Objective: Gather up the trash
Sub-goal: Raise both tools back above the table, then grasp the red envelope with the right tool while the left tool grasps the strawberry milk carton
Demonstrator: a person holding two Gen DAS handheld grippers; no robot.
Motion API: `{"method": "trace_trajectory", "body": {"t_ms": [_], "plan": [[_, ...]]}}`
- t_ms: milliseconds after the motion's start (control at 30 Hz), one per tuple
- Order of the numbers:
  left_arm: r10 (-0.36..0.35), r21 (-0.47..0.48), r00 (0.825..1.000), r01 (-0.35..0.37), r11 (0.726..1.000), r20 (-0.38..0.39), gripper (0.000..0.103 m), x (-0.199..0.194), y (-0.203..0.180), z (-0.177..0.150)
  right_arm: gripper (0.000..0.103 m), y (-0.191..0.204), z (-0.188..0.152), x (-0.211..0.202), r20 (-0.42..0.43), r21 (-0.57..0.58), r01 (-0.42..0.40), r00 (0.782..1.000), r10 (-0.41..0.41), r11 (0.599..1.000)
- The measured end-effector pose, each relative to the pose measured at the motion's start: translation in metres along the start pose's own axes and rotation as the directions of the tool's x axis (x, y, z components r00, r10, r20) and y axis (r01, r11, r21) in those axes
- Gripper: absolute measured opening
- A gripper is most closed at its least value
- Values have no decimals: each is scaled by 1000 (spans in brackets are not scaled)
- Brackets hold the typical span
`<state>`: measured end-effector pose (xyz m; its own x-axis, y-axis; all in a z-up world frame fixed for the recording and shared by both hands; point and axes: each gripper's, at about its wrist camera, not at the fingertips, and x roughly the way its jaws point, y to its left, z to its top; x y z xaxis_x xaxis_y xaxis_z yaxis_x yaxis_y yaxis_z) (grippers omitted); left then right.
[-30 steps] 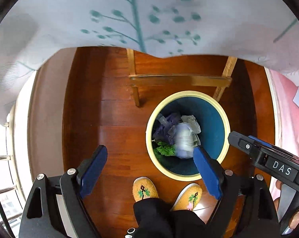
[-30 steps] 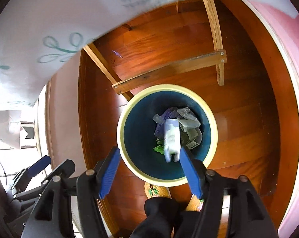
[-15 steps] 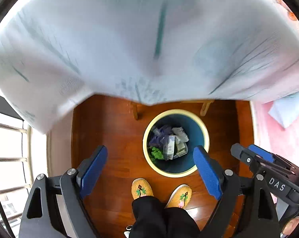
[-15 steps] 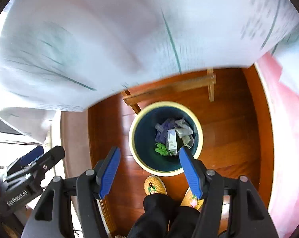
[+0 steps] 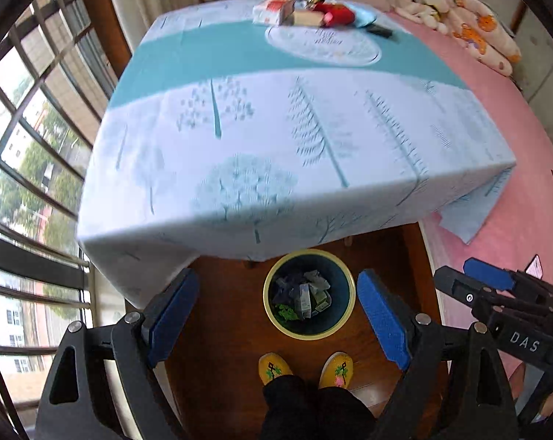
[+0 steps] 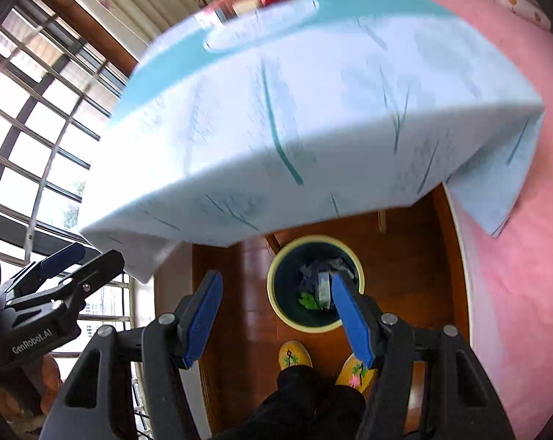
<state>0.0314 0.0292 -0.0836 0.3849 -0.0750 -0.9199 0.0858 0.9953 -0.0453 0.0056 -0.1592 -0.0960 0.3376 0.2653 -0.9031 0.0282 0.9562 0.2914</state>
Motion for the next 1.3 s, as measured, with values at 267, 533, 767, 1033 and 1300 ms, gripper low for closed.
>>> {"method": "trace_trajectory", "body": {"t_ms": [267, 533, 767, 1033, 1300], "plan": [[-13, 100, 995, 3, 995, 98, 87, -48, 9, 34, 62, 34, 30, -47, 101, -4, 5, 995, -5, 1000], [-31, 155, 976, -3, 988, 217, 87, -84, 18, 73, 62, 64, 69, -83, 227, -23, 47, 973, -41, 999], [-18, 201, 952, -46, 979, 307, 87, -105, 22, 111, 62, 90, 106, -96, 272, -80, 82, 961, -57, 993], [17, 149, 941, -71, 986, 338, 87, -96, 27, 167, 62, 85, 174, -77, 220, -98, 102, 972, -78, 990], [75, 71, 969, -94, 993, 234, 87, -29, 21, 257, 62, 48, 275, -25, 130, -97, 34, 991, -21, 995]]}}
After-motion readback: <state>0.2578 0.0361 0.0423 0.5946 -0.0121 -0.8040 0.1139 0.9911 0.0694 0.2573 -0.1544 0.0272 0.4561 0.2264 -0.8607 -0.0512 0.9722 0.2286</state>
